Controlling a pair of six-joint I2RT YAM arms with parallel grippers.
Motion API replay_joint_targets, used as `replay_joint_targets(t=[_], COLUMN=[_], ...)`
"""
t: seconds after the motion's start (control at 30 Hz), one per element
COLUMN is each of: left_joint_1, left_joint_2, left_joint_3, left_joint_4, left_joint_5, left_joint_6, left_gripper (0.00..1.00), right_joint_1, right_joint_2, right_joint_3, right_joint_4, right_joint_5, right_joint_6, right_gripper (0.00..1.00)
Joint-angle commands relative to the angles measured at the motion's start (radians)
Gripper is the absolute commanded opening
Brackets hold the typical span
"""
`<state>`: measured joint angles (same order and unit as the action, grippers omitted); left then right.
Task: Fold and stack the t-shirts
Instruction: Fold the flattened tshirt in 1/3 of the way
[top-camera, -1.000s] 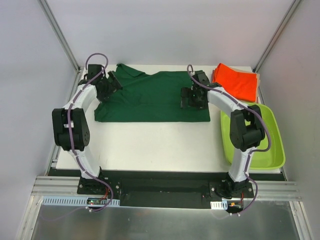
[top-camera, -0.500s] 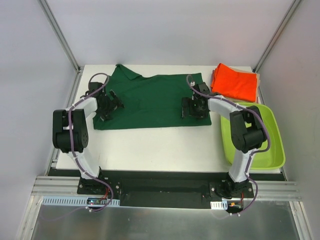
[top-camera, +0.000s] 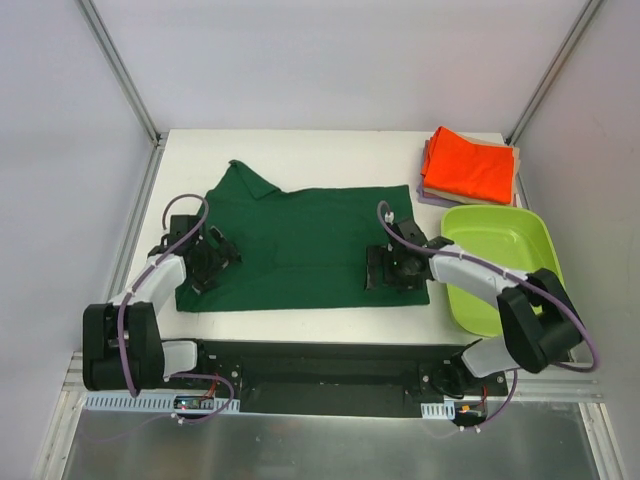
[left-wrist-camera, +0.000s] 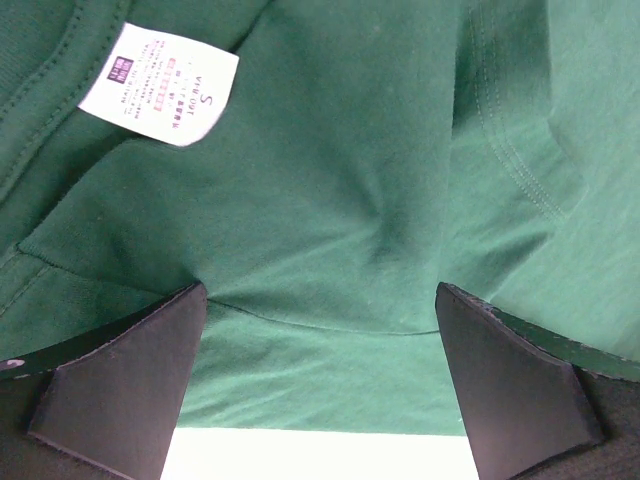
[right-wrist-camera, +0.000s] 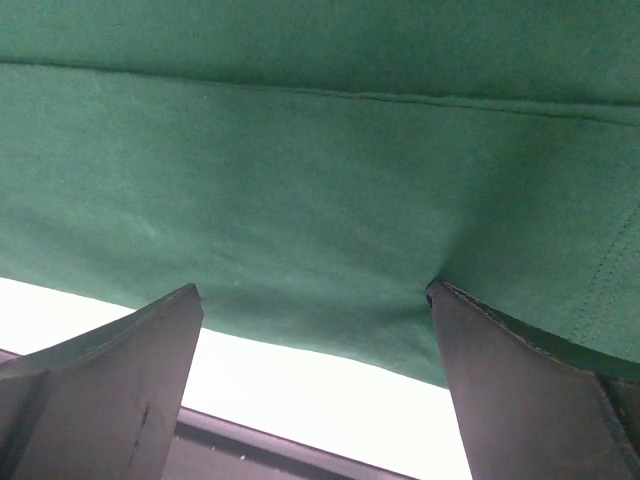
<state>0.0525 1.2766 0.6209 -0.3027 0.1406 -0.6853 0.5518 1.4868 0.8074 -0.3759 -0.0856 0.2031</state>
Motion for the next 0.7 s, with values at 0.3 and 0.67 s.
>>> replay_joint_targets(t=[0.3,0.67], left_joint_1=[0.003,0.003], left_joint_2=[-0.141,-0.169], left_joint_3=[-0.081,-0.079], left_joint_4=[-0.159,-0.182], left_joint_5=[-0.134,-0.174], left_joint_6=[-0.04,-0.06], left_gripper=[0.99,0.99], right_joint_1=[0.092,0.122], right_joint_2=[-0.2,-0.313], right_joint_3=[-0.188,-0.247], right_joint_4=[-0.103,-0.147], right_joint_5=[0.069,0.08], right_joint_6=[0.235,0.325], right_gripper=[1.0,1.0])
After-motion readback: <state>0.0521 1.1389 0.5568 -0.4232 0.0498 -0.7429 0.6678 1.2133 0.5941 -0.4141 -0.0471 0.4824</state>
